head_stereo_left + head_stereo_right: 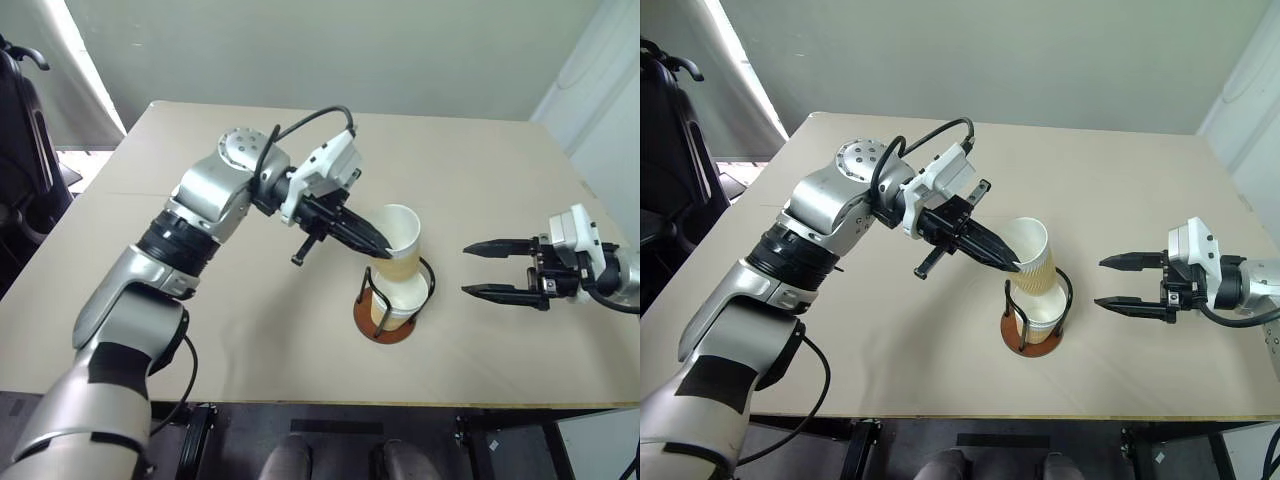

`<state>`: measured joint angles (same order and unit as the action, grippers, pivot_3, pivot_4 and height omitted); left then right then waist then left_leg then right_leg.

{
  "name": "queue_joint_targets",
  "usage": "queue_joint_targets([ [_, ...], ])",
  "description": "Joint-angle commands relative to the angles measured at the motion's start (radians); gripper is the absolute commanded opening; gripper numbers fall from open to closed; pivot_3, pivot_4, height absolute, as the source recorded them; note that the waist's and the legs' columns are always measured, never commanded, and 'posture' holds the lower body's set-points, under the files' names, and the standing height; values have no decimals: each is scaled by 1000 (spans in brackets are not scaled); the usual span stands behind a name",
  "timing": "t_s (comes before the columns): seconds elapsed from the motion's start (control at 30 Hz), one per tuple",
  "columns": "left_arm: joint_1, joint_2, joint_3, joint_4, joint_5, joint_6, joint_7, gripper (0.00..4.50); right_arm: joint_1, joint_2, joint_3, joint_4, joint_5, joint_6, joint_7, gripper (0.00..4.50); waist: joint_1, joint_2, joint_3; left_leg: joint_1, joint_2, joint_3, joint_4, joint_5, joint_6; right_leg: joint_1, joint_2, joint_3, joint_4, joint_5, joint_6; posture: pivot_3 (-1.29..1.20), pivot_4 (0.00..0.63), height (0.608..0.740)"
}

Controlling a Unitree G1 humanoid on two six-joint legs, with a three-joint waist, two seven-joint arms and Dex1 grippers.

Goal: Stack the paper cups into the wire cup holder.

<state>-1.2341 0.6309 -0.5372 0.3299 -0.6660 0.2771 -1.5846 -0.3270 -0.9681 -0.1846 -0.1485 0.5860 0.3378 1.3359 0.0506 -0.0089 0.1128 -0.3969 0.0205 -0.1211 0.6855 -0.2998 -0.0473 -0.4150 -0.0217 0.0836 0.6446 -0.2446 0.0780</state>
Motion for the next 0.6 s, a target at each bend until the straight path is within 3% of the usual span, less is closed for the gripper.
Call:
queue_joint_targets([
  [0.03, -26, 7, -5, -32, -26, 9, -30, 23, -1, -24, -49, -27, 16, 2, 0, 3092, 1, 0, 0, 0, 0, 0, 0, 0, 0, 0, 0, 0, 0, 0, 0, 0, 150, 740],
  [0.6, -41, -31, 25, -11, -18, 22, -30, 23, -7, -27, -45, -29, 17, 10, -7, 3092, 1, 0, 0, 0, 0, 0, 1, 0, 0, 0, 0, 0, 0, 0, 0, 0, 150, 740],
])
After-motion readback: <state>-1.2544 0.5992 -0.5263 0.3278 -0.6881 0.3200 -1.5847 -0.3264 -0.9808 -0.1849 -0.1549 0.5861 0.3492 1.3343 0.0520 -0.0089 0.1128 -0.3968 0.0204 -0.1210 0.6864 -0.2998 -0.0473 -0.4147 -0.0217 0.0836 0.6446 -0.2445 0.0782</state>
